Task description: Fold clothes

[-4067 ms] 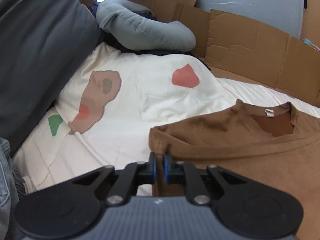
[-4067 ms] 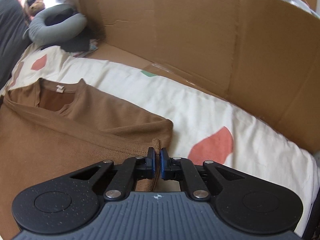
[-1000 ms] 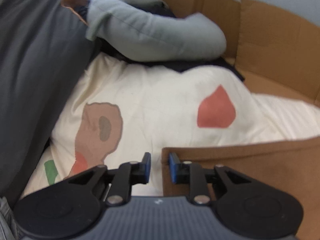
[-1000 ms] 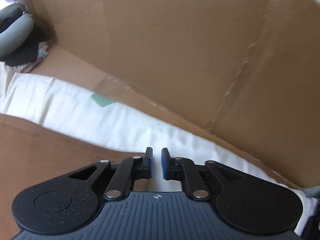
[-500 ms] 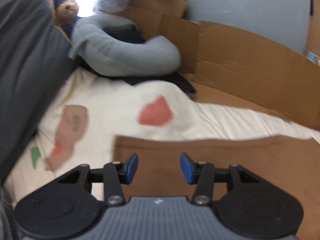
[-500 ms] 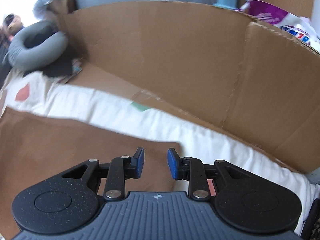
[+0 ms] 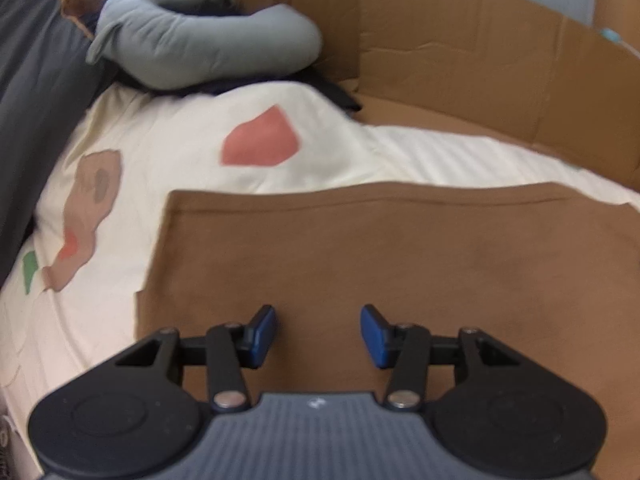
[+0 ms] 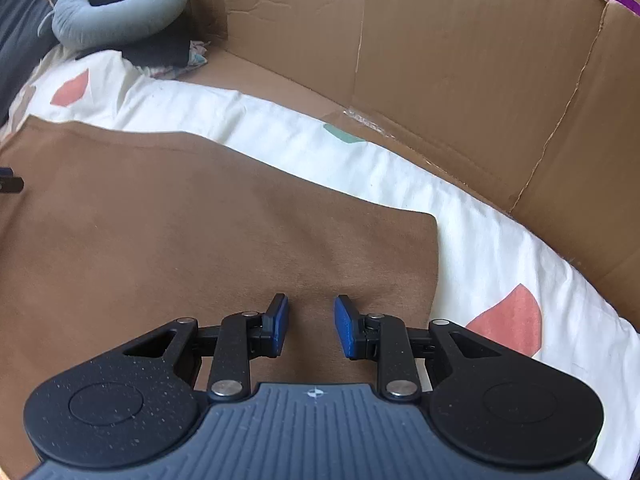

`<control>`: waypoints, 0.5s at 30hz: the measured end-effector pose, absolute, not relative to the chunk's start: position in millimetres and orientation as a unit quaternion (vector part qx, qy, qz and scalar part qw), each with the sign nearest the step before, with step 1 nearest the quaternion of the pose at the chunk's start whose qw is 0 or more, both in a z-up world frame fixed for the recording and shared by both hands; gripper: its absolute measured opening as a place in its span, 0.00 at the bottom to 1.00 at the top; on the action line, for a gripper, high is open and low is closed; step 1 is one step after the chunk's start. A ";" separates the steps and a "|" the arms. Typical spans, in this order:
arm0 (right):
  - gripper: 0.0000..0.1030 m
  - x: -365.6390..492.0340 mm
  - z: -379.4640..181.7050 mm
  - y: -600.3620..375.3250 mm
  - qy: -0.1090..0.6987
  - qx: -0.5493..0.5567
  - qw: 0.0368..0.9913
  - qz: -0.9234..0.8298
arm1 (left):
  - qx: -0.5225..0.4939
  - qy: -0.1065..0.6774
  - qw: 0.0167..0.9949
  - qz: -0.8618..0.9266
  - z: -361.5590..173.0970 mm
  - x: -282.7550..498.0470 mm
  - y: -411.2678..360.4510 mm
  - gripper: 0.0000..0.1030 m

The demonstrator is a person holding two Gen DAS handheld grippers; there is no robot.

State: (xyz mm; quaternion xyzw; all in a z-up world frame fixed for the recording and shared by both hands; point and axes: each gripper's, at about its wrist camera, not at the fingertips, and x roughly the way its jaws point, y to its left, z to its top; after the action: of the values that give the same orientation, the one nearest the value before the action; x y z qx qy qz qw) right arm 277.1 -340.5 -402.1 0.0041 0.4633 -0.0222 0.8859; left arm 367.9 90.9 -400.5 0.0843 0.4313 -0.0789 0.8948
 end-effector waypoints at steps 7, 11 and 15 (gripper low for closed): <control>0.32 268.9 -397.6 -366.2 0.465 0.002 0.884 -0.052 | 0.093 0.430 0.896 -0.062 -405.4 367.5 127.2 0.48; 0.32 260.0 -389.2 -376.4 0.458 0.015 0.886 -0.074 | 0.103 0.423 0.898 -0.063 -396.1 360.0 138.4 0.47; 0.32 243.5 -374.1 -368.8 0.442 0.033 0.894 -0.067 | 0.100 0.415 0.901 -0.076 -381.3 344.9 146.9 0.48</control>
State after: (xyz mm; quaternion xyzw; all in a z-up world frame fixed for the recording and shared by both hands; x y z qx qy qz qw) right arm 243.5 -368.8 -374.1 0.0328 0.4421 -0.0669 0.8939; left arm 344.9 146.9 -381.3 0.1000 0.4147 -0.0756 0.9013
